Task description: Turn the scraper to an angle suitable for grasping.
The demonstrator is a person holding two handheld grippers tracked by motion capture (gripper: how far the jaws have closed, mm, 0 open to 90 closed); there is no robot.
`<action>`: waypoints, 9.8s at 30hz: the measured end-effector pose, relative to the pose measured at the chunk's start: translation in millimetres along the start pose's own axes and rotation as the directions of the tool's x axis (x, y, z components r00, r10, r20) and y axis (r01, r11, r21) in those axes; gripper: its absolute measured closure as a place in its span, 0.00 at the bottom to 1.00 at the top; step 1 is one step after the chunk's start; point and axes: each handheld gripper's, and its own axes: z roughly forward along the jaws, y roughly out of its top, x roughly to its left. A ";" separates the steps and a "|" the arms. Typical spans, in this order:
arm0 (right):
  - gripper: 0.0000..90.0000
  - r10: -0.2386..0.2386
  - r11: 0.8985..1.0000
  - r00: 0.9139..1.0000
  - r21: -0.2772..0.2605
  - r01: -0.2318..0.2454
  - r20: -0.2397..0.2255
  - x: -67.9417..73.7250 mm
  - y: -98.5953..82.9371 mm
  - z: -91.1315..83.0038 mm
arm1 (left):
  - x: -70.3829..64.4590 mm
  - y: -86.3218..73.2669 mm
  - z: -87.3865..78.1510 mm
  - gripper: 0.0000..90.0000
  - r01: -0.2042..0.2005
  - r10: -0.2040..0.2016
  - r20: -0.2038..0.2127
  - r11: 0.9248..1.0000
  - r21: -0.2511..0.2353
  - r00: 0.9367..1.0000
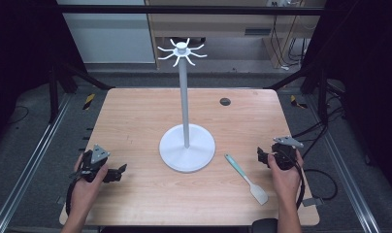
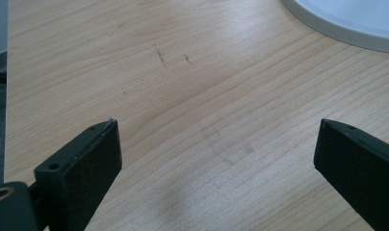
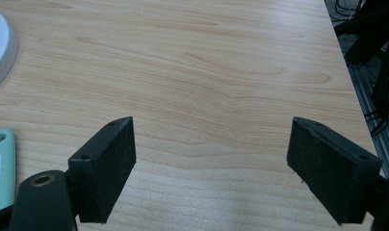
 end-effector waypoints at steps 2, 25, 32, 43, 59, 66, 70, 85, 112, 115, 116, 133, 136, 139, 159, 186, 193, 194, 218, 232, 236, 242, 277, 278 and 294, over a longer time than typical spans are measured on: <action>0.20 0.005 1.000 1.000 0.004 -0.005 -0.004 1.9 1.2 -0.9 | 0.0 0.0 -0.2 0.03 -0.002 0.002 -0.003 1.000 0.000 1.000; 0.23 -0.029 0.997 0.998 0.072 0.033 -0.058 40.8 37.9 9.3 | 3.0 -1.4 -2.4 0.03 0.008 -0.008 -0.015 1.000 -0.002 1.000; 0.48 -0.103 0.987 0.987 0.110 0.116 -0.124 60.2 27.2 9.2 | 2.3 0.0 -1.8 0.03 0.003 -0.003 -0.011 1.000 -0.003 1.000; 0.73 -0.161 0.974 0.969 0.127 0.186 -0.186 68.3 20.1 9.6 | 0.4 0.8 -0.5 0.03 -0.004 0.004 -0.004 1.000 0.000 1.000; 1.00 -0.204 0.947 0.949 0.196 0.253 -0.242 85.9 17.5 15.7 | 0.3 0.9 -0.1 0.03 -0.006 0.006 -0.002 1.000 0.004 1.000; 1.00 -0.196 0.940 0.948 0.227 0.254 -0.250 90.1 16.3 22.0 | 0.1 1.0 0.1 0.03 -0.006 0.006 -0.002 1.000 0.003 1.000; 1.00 -0.201 0.937 0.946 0.232 0.261 -0.254 90.8 15.8 24.0 | 0.0 1.0 0.2 0.03 -0.006 0.006 -0.001 1.000 0.003 1.000; 1.00 -0.175 0.937 0.943 0.246 0.248 -0.283 91.8 14.8 25.9 | -0.7 1.2 0.5 0.03 -0.011 0.011 0.002 1.000 0.006 1.000; 1.00 -0.248 0.907 0.869 0.212 0.364 -0.428 122.2 16.4 6.7 | -0.3 0.8 0.6 0.03 -0.009 0.009 0.003 1.000 0.010 1.000; 1.00 -0.267 0.902 0.863 0.204 0.381 -0.429 125.8 18.0 2.1 | -0.1 0.7 -0.1 0.03 -0.007 0.007 0.001 1.000 0.009 1.000; 1.00 -0.276 0.900 0.860 0.198 0.388 -0.429 126.9 18.6 1.1 | -0.1 0.7 -0.1 0.03 -0.007 0.007 0.001 1.000 0.009 1.000; 0.99 -0.367 0.841 0.824 0.225 0.492 -0.432 141.0 27.7 -5.2 | 2.3 -1.2 -2.4 0.03 0.005 -0.005 -0.004 1.000 0.008 1.000; 0.97 -0.369 0.834 0.822 0.236 0.499 -0.434 141.4 26.8 -5.6 | 2.2 -1.3 -2.4 0.03 0.008 -0.008 -0.004 1.000 0.008 1.000; 0.96 -0.384 0.819 0.815 0.247 0.518 -0.435 140.9 27.5 -6.4 | 2.2 -1.3 -2.6 0.03 0.006 -0.006 -0.005 1.000 0.008 1.000; 0.85 -0.398 0.776 0.799 0.299 0.555 -0.450 144.2 37.0 -3.3 | 2.5 -1.6 -2.6 0.03 0.012 -0.012 -0.002 1.000 0.006 1.000; 0.73 -0.385 0.721 0.797 0.388 0.574 -0.465 145.3 38.0 17.6 | 1.7 -1.4 -2.0 0.03 0.005 -0.005 0.003 1.000 0.011 1.000; 0.73 -0.378 0.715 0.800 0.402 0.572 -0.466 145.9 38.8 20.0 | 1.3 -1.3 -1.9 0.03 0.005 -0.005 0.005 1.000 0.011 1.000; 0.73 -0.381 0.712 0.798 0.402 0.575 -0.467 145.5 38.4 20.7 | 1.3 -1.3 -1.8 0.03 0.005 -0.005 0.006 1.000 0.011 1.000; 0.79 -0.366 0.697 0.793 0.421 0.580 -0.487 147.5 37.0 27.1 | 0.8 -1.2 -1.9 0.03 0.004 -0.004 0.005 1.000 0.010 1.000; 0.82 -0.358 0.699 0.792 0.420 0.579 -0.495 146.5 37.6 27.6 | 1.1 -1.2 -2.1 0.03 0.004 -0.004 0.004 1.000 0.010 1.000; 0.83 -0.357 0.718 0.798 0.403 0.567 -0.486 143.9 40.3 23.8 | 1.2 -1.4 -2.3 0.03 0.004 -0.004 0.004 1.000 0.010 1.000; 0.83 -0.329 0.767 0.813 0.366 0.527 -0.480 133.6 47.4 12.1 | 1.0 -1.3 -1.9 0.03 0.004 -0.004 0.004 1.000 0.011 1.000; 0.83 -0.270 0.948 0.864 0.040 0.316 -0.425 86.1 112.9 -63.6 | 1.4 -1.6 -2.3 0.03 0.004 -0.004 0.002 1.000 0.013 1.000; 0.83 -0.269 0.950 0.865 0.033 0.311 -0.423 85.8 114.2 -65.1 | 1.5 -1.7 -2.3 0.03 0.004 -0.004 0.002 1.000 0.013 1.000; 0.83 -0.246 0.969 0.872 -0.075 0.236 -0.423 77.9 129.8 -82.6 | 1.6 -1.9 -2.4 0.03 0.007 -0.007 0.002 1.000 0.012 1.000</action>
